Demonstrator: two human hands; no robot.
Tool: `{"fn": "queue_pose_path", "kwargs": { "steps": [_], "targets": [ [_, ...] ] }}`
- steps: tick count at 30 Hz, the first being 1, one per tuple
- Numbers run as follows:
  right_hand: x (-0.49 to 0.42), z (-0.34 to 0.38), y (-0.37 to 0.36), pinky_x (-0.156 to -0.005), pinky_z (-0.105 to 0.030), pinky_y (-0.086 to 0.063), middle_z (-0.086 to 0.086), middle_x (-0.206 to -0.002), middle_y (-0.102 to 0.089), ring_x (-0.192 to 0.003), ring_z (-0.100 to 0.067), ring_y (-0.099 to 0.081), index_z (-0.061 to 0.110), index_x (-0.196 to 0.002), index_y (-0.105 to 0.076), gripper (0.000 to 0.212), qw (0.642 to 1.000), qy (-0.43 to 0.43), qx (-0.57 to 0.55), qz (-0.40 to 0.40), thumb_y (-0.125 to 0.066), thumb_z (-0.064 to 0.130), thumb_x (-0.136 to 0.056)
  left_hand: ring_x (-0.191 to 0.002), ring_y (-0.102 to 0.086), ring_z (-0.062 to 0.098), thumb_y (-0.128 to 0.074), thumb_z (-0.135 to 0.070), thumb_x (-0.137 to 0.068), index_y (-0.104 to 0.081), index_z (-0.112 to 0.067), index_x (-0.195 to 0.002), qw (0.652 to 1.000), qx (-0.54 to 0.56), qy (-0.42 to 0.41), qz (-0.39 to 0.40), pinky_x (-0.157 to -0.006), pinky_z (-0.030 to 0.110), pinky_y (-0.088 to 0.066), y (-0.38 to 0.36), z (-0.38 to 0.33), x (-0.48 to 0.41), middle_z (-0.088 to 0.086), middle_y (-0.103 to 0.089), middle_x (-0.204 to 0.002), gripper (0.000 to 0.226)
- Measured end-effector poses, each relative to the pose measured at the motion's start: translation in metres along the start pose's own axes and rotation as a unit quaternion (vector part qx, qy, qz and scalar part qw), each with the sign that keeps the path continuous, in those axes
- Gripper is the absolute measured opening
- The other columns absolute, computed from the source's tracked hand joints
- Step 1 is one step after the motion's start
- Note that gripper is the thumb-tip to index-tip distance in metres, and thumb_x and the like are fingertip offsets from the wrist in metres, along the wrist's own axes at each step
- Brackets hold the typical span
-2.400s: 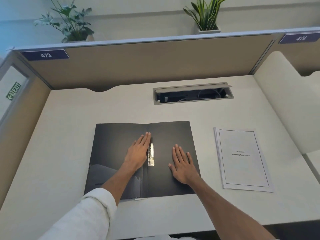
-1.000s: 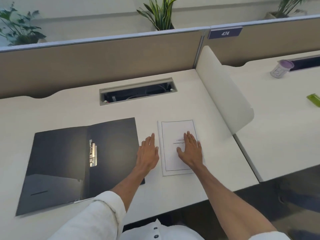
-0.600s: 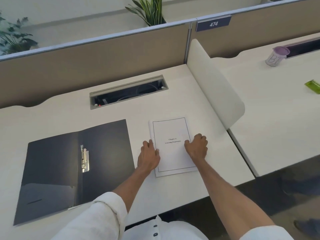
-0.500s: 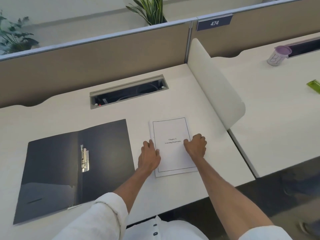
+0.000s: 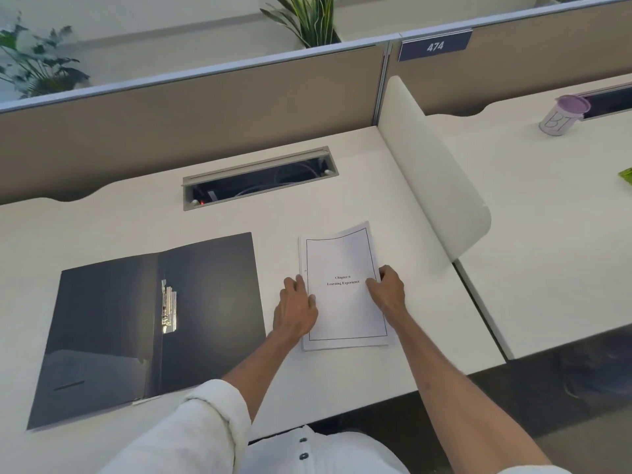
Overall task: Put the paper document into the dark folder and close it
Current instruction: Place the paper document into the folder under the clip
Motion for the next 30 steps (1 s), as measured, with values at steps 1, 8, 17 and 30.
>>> {"fn": "queue_pose_path", "kwargs": {
  "steps": [1, 8, 17, 30],
  "targets": [
    [0.002, 0.002, -0.001, -0.083, -0.041, -0.049, -0.014, -0.108, -0.064, -0.094, -0.033, -0.060, 0.000, -0.118, -0.057, 0.020, 1.000, 0.006, -0.003, 0.011, -0.057, 0.012, -0.102, -0.129, -0.054, 0.039, -0.043, -0.026, -0.116, -0.030, -0.002, -0.165, 1.000, 0.002, 0.000, -0.001, -0.100, 0.054, -0.057, 0.000, 0.001, 0.000, 0.016, -0.039, -0.151, 0.057],
    [0.016, 0.009, -0.006, -0.100, -0.051, -0.054, -0.018, -0.118, -0.065, -0.112, -0.041, -0.066, 0.008, -0.140, -0.043, 0.032, 0.998, 0.015, 0.028, 0.045, -0.047, 0.017, -0.109, -0.137, -0.052, 0.041, -0.044, -0.024, -0.116, -0.025, -0.005, -0.170, 0.999, 0.040, -0.008, 0.012, -0.111, 0.054, -0.052, 0.003, 0.005, -0.001, 0.017, -0.034, -0.160, 0.061],
    [0.029, 0.014, -0.003, -0.100, -0.047, -0.055, -0.012, -0.115, -0.074, -0.109, -0.039, -0.068, 0.005, -0.116, -0.066, 0.021, 0.999, 0.037, -0.002, 0.001, -0.049, 0.011, -0.107, -0.150, -0.050, 0.032, -0.048, -0.022, -0.115, -0.035, -0.013, -0.168, 0.978, 0.203, 0.030, 0.030, -0.124, 0.047, -0.044, 0.014, 0.022, -0.003, 0.012, -0.034, -0.164, 0.056],
    [0.051, 0.053, -0.058, -0.104, -0.061, -0.058, -0.027, -0.126, -0.076, -0.097, -0.028, -0.069, -0.003, -0.124, -0.072, 0.027, 0.981, 0.041, -0.174, 0.074, -0.051, -0.002, -0.106, -0.118, -0.067, 0.035, -0.051, -0.007, -0.110, -0.064, 0.001, -0.139, 0.886, 0.439, 0.151, -0.010, -0.106, 0.046, -0.056, 0.043, 0.102, 0.002, 0.016, -0.071, -0.133, 0.033]
  ]
}}
Point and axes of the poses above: each hand's wrist, its own x-axis away from the middle knuckle, its own y-axis out of the back of the hand, z = x × y, the point moved 8 cm from there along -x, towards the middle knuckle
